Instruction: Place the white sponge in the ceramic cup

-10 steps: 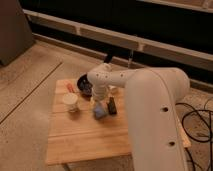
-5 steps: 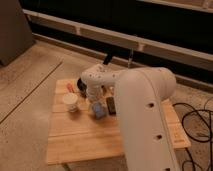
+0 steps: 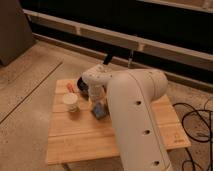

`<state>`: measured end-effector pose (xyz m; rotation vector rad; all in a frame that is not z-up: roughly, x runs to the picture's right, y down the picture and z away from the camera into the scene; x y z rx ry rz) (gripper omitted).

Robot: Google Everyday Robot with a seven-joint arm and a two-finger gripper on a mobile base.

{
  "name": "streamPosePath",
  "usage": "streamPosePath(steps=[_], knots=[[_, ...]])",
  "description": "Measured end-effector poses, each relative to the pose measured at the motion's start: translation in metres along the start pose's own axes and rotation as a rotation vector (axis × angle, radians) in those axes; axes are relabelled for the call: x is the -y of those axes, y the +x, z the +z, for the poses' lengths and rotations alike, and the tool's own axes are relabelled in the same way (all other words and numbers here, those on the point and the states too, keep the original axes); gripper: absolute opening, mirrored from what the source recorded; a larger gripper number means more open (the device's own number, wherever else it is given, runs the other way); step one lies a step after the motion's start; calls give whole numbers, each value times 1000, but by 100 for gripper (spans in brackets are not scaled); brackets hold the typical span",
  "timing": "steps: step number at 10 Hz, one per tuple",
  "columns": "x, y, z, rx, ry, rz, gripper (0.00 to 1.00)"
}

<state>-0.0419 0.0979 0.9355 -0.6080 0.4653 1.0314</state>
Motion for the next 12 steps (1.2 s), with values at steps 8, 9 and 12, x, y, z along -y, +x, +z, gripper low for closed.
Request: streamPosePath(steps=[8,9,12], knots=[[14,-24,-93,306,141,24,0],[13,-24,-120,367,170,14,0],[-8,-29,-180,498,209,-35,0]])
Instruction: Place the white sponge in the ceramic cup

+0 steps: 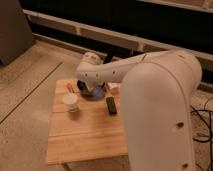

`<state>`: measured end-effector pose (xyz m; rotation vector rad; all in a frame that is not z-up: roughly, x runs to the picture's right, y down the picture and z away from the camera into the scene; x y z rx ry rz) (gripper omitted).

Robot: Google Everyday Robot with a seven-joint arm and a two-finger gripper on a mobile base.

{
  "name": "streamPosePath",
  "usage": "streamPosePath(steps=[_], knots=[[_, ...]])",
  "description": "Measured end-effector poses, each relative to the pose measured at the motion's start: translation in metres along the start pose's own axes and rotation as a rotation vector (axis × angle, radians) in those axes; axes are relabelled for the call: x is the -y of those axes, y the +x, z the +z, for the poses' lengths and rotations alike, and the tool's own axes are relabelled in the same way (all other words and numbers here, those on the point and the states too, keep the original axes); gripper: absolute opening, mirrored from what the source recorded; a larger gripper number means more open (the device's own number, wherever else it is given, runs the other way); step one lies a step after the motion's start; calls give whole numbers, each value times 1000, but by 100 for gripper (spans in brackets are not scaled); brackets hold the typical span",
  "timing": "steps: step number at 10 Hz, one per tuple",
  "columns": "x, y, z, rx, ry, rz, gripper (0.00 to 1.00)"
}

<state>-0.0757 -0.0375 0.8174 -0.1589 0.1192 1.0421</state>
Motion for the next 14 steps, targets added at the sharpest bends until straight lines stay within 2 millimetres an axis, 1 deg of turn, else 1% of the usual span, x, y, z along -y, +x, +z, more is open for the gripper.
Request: streamPosePath(steps=[1,4,6,7,8,9,11,12,13,14], knots=[[-2,-3,-4,12,1,-5,0],[0,-2,-4,10,1,-3,0],[1,-7,-2,11,7,-1,0],[5,-14,1,12,22,0,0],[4,-33,9,13,47,-22,0],[0,-44,14,12,61,-41,0],[-11,-72,27,10,93,-87,0],[-22,-85,31,18,94,-105,0],[-33,-95,31,27,86,-117,0],[-45,-103,27,43,76,-127,0]])
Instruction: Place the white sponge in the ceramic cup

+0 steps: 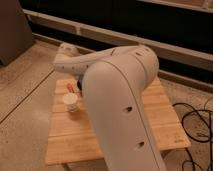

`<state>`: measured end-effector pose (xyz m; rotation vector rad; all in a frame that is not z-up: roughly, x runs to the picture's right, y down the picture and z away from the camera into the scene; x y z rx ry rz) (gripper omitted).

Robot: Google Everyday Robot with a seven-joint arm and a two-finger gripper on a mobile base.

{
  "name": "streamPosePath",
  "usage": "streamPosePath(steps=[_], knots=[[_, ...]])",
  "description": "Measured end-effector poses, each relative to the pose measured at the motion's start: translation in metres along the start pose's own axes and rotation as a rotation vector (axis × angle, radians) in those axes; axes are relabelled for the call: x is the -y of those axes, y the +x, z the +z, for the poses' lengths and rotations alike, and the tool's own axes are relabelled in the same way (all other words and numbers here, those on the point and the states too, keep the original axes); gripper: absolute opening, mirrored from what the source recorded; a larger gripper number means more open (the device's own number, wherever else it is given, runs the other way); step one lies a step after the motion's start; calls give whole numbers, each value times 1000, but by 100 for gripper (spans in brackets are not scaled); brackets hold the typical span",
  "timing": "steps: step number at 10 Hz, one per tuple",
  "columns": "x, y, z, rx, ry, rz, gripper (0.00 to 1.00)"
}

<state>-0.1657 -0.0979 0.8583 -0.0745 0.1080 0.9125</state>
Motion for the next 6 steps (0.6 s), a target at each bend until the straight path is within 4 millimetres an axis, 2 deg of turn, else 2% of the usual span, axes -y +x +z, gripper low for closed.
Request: streamPosePath(steps=[1,2,3,4,6], knots=[[-18,-17,-14,43,-20,-20,0],[-28,-25,-22,67,-30,-29,0],[-42,-36,-41,115,-51,-38,0],[-65,-45,-67,174,-88,-45,0],[-90,-46,-95,237,-150,-20,0]])
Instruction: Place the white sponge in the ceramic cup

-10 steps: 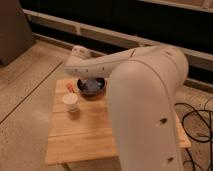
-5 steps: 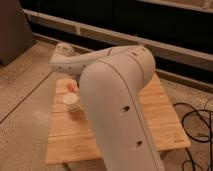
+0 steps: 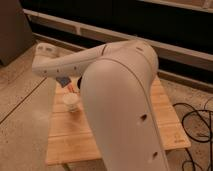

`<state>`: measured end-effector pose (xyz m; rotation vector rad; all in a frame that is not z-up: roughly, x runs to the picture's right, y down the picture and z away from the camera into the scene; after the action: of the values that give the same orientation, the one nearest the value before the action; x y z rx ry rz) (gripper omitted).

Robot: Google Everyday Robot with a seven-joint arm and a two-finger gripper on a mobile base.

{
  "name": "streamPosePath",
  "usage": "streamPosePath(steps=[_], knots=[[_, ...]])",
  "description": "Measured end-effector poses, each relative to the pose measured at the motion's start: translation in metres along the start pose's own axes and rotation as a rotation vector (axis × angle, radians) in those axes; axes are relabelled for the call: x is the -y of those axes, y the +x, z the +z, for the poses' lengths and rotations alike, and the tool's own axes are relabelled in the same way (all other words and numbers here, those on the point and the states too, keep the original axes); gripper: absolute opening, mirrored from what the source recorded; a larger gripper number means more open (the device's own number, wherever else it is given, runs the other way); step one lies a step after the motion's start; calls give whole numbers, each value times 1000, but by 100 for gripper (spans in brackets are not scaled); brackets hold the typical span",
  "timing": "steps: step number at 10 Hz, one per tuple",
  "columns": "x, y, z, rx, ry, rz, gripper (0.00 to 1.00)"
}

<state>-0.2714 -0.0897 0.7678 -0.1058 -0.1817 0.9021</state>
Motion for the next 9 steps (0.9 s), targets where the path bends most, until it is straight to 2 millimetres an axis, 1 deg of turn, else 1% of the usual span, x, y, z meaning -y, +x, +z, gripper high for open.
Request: streamPosePath(steps=[1,2,3,4,5,6,8,9], knots=[[-14,3,-5,23,-31,21,0],[-22,8,-6,35,-43,26,0],[-24,14,-4,37,-41,25,0],[-19,23,0,32,-23,29,0],[1,41,8,5,22,48,0],[17,54,14,-18,57,70,0],[30,65,21,-45,96,95,0],[30,67,24,-53,102,100,0]])
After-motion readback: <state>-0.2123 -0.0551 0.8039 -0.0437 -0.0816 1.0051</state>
